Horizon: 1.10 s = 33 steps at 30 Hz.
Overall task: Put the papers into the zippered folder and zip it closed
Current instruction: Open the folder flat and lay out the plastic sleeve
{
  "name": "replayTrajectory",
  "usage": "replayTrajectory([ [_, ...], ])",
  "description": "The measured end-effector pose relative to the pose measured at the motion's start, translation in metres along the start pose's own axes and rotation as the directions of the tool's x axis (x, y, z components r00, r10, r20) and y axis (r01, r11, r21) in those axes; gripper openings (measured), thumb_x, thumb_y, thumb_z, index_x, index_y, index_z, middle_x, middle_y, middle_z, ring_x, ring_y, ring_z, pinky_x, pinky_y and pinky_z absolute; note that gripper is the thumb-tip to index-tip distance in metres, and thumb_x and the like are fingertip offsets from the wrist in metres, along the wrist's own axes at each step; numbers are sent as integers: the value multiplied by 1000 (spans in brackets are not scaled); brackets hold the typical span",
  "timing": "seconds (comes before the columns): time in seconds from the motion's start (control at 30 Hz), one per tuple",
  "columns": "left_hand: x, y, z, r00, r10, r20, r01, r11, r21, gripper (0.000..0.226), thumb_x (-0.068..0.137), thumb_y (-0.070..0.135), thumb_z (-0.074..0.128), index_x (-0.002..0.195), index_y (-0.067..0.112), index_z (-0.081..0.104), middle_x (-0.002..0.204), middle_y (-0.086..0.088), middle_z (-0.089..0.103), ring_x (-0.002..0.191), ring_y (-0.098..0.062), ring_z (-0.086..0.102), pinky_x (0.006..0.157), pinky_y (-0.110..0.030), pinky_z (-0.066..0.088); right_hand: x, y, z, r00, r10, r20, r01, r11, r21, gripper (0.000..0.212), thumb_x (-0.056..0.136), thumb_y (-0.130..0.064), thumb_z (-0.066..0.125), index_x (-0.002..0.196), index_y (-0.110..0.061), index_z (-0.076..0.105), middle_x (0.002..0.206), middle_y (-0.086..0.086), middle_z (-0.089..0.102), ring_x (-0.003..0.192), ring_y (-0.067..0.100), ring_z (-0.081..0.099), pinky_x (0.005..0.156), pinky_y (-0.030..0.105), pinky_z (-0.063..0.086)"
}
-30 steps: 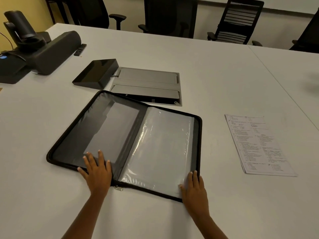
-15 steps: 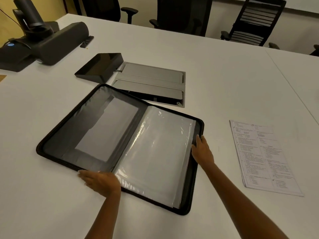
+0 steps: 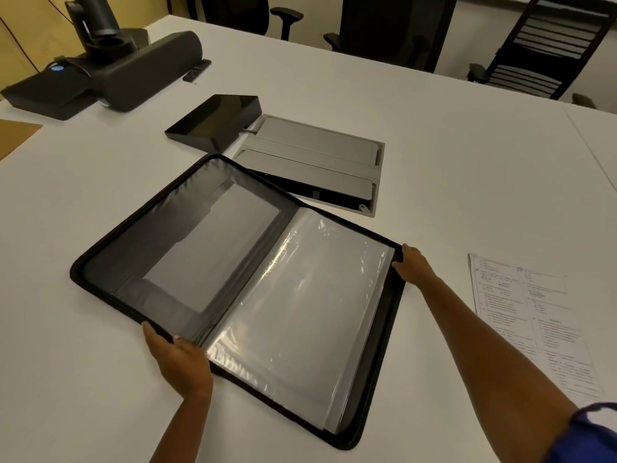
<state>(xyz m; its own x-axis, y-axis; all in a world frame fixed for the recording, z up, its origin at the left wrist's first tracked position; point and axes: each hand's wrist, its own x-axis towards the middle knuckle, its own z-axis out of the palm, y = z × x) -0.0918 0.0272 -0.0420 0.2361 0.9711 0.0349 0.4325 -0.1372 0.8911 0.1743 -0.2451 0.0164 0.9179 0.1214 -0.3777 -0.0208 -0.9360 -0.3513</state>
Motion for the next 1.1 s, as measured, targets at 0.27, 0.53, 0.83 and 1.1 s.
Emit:
replayTrajectory([
  [0.27,18,17,5,998,52,-17,-52,999,8,49,93,-12,31,141,-6,21,149,-25,26,138,-35,29,113,-36,26,-7,20,8,993,-20,-117,20,1000,-2,33,82,8,48,115,6,49,122,29,46,108,42,50,91,44,45],
  [0.53,56,30,15,992,61,108,-67,996,59,51,92,-13,32,141,-5,22,150,-23,25,139,-34,29,113,-35,26,-39,29,20,984,20,-178,-14,999,33,34,85,6,45,120,7,46,123,29,46,111,41,47,94,44,42],
  [0.83,90,48,18,962,130,239,-139,990,21,55,88,-18,36,141,-2,27,148,-21,32,137,-32,32,113,-34,28,-86,35,39,967,104,-233,-90,994,68,30,85,3,47,115,9,48,117,29,48,105,40,50,90,43,44],
  [1.1,119,68,37,798,140,586,-219,973,66,64,88,-14,42,144,2,16,154,-17,19,142,-30,21,117,-34,20,-137,43,64,930,196,-311,-182,980,75,23,87,-1,47,106,11,50,108,29,51,98,38,49,78,36,42],
])
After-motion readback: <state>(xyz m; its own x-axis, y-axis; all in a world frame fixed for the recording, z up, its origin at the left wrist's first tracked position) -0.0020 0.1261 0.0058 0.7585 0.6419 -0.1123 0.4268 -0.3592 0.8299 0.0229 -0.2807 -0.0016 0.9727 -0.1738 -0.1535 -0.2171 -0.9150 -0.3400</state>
